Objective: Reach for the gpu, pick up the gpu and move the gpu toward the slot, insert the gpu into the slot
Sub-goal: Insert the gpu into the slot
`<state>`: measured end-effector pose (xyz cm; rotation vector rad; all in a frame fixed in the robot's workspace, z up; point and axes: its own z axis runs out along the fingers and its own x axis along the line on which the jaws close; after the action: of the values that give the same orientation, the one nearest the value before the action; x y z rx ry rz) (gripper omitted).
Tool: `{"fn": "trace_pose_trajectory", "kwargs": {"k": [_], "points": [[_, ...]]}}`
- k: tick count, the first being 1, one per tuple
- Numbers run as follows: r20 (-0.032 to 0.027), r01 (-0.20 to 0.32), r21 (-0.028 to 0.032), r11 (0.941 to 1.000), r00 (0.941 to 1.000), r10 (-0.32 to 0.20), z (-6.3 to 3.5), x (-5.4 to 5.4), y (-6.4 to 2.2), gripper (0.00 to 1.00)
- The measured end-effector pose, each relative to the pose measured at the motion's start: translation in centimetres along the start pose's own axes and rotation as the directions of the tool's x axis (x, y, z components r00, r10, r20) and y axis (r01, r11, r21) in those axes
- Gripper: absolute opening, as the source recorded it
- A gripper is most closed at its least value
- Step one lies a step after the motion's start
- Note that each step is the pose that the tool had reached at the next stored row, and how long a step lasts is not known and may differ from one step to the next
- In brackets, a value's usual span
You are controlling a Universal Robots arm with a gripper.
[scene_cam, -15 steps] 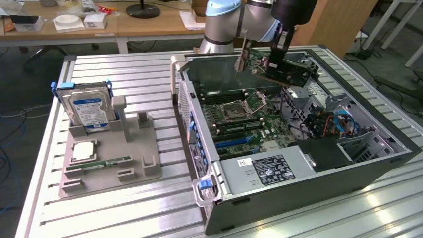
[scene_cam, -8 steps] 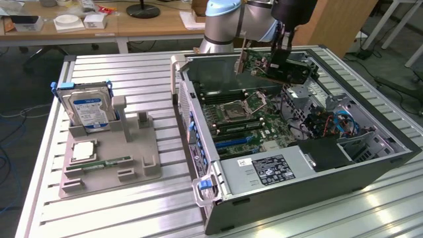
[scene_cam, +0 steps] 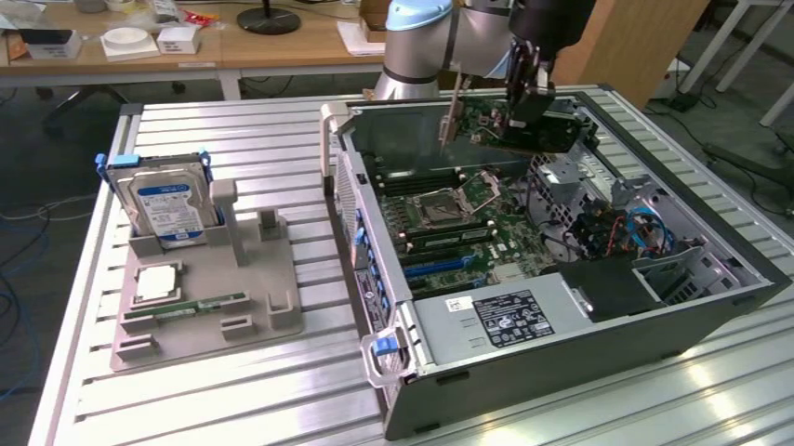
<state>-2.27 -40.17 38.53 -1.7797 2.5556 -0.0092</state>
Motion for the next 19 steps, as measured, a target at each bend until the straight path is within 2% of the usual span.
{"fn": "trace_pose_trajectory", "kwargs": {"k": [3, 6, 9, 13, 16, 19], "points": [[0.0011, 0.053, -0.001, 0.9986, 0.9986, -0.053, 0.01, 0.0, 0.0, 0.29], [0.0023, 0.109, -0.0019, 0.9941, 0.9941, -0.109, 0.03, 0.0, 0.0, 0.29], [0.0035, 0.162, -0.0028, 0.9868, 0.9868, -0.162, 0.05, 0.0, 0.0, 0.29], [0.0051, 0.231, -0.0039, 0.9729, 0.9729, -0.231, 0.06, 0.0, 0.0, 0.29], [0.006, 0.262, -0.0043, 0.9652, 0.9652, -0.262, 0.08, 0.02, 0.0, 0.29], [0.006, 0.262, -0.0041, 0.965, 0.965, -0.262, 0.08, 0.01, -0.01, 0.29]]}}
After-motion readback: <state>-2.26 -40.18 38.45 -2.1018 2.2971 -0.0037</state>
